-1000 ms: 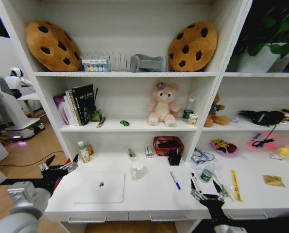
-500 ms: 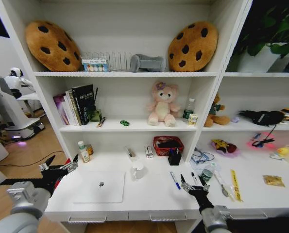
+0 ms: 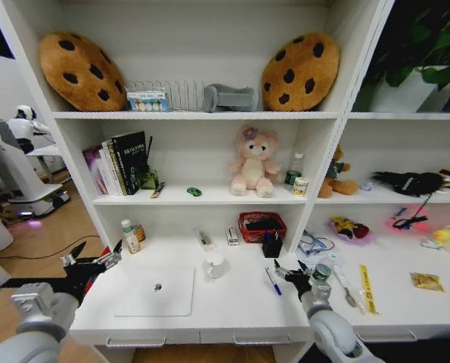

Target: Organize the objects on the table.

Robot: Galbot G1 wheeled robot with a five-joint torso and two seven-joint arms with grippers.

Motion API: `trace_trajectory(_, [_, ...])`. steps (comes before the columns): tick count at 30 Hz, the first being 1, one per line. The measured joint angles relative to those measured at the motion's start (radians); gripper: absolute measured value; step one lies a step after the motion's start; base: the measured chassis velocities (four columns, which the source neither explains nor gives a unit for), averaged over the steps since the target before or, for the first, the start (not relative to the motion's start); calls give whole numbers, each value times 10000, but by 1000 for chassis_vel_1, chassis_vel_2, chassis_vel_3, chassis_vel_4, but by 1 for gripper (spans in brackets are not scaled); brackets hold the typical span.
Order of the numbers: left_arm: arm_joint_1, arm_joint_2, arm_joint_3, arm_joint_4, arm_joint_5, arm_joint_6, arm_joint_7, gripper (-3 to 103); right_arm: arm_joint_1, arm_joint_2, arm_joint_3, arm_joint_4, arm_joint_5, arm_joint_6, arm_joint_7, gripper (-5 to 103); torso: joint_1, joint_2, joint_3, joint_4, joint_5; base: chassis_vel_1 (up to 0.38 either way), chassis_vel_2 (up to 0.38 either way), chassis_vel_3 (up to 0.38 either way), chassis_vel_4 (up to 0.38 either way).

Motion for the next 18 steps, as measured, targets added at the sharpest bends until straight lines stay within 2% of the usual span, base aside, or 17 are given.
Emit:
trace_trajectory(1, [0,0,0,0,0,0,-2,100,506,12,-589,-369,186,-256,74,100,0,-1,0,2,0,0,0,0,0])
trace_trajectory(2, [0,0,0,0,0,0,-2,100,506,12,-589,-369,186,-256,74,100,0,-1,0,2,0,0,0,0,0])
trace_trajectory(4, [0,0,0,0,0,0,0,100,1347,277,-1587,-1303,-38,-267,113,100,0,0,0,1,2,0,0,0,0])
trace_trajectory(6, [0,0,0,0,0,0,-1,100,1536,357,-1733,-1463,21,-321,185,100,0,1,-1,1,-1,0,0,0,0])
trace_trajectory(11, [0,0,0,0,0,0,-1,100,1992,424,-2135,-1759,880,-767,511,100,0,1,-1,1,-1,0,0,0,0])
trace_trajectory(18, [0,0,0,0,0,0,-1,100,2205,414,-2264,-1929,1120,-957,698,102,0,1,-1,0,0,0,0,0,0])
